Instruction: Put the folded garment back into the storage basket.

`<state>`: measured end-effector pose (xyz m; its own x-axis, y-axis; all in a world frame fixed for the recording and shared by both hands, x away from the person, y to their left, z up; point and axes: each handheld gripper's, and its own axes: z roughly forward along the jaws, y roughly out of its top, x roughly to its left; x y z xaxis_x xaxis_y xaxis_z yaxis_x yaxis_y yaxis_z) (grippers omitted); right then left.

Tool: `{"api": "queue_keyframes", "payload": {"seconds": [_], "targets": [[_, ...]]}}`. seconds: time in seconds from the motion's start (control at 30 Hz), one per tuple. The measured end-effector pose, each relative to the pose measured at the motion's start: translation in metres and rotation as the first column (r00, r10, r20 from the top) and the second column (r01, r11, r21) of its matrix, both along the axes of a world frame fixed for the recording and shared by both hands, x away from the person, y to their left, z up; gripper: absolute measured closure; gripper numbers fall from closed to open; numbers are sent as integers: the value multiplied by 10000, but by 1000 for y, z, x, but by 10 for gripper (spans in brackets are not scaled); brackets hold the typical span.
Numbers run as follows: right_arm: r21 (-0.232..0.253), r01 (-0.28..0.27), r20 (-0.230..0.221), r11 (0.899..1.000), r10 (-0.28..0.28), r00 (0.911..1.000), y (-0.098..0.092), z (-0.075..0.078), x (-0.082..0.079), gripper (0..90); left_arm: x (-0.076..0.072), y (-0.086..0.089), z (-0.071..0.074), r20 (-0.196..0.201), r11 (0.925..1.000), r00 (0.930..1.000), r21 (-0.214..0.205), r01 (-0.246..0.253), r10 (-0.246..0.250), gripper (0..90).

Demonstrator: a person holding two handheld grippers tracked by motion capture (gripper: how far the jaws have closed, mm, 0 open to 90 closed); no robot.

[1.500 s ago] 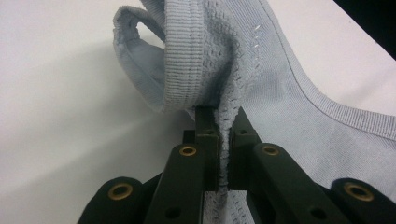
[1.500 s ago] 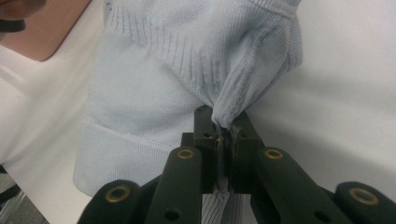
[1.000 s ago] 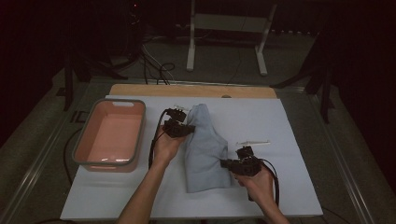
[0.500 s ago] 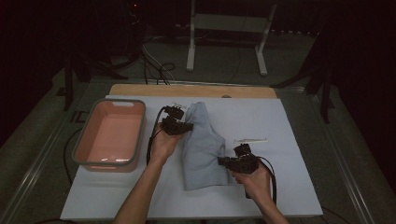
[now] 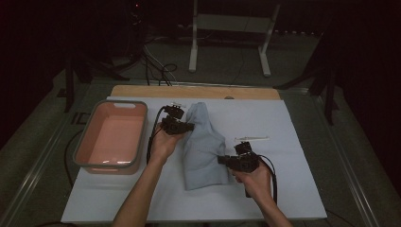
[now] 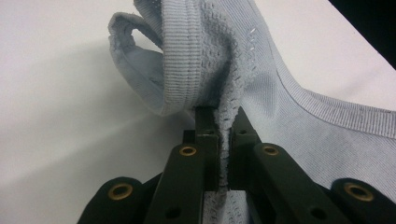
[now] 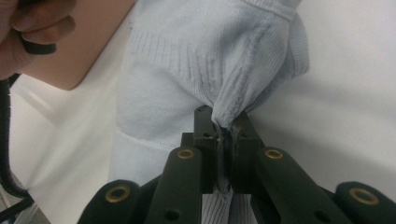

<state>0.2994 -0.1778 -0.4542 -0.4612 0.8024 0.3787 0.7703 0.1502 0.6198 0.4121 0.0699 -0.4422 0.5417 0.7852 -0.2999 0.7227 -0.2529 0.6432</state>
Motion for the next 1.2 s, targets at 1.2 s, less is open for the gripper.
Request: {"api": "queue_keyframes", "payload": {"seconds": [1.2], "targets": [[413, -145, 174, 9990, 138, 9998, 21, 18, 16, 846, 9, 24, 21, 171, 9998, 9997, -54, -172, 173, 872]]}}
